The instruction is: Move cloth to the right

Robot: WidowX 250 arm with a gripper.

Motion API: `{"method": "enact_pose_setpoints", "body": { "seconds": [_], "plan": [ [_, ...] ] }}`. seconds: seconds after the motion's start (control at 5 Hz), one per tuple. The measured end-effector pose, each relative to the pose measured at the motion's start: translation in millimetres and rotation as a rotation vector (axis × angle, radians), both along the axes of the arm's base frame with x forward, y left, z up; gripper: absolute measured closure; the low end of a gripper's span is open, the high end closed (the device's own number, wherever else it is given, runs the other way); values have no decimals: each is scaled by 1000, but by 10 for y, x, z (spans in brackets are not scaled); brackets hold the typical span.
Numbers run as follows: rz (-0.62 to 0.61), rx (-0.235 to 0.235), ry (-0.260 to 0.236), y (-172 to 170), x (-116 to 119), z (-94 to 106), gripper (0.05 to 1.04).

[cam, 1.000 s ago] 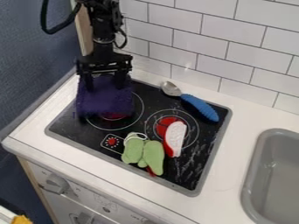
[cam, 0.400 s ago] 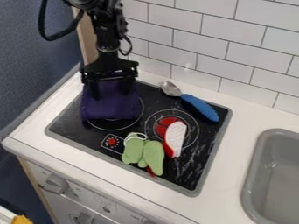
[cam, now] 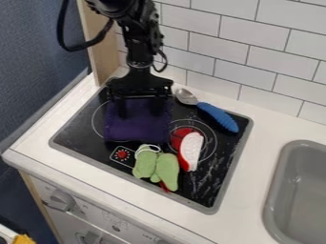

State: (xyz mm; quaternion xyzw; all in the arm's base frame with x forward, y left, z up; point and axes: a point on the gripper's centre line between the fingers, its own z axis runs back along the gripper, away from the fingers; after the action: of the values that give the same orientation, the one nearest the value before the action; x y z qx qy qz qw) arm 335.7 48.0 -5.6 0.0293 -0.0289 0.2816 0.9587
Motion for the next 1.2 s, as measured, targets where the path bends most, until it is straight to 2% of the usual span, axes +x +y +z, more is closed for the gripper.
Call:
{"method": "enact_pose_setpoints", "body": {
  "seconds": [0.4, 0.6, 1.2],
  "plan": [
    [-113, -34, 5, -358, -127, 8, 85],
    [-154, -38, 5, -432, -199, 50, 85],
    [-120, -81, -66, -360, -177, 420, 85]
  ]
}}
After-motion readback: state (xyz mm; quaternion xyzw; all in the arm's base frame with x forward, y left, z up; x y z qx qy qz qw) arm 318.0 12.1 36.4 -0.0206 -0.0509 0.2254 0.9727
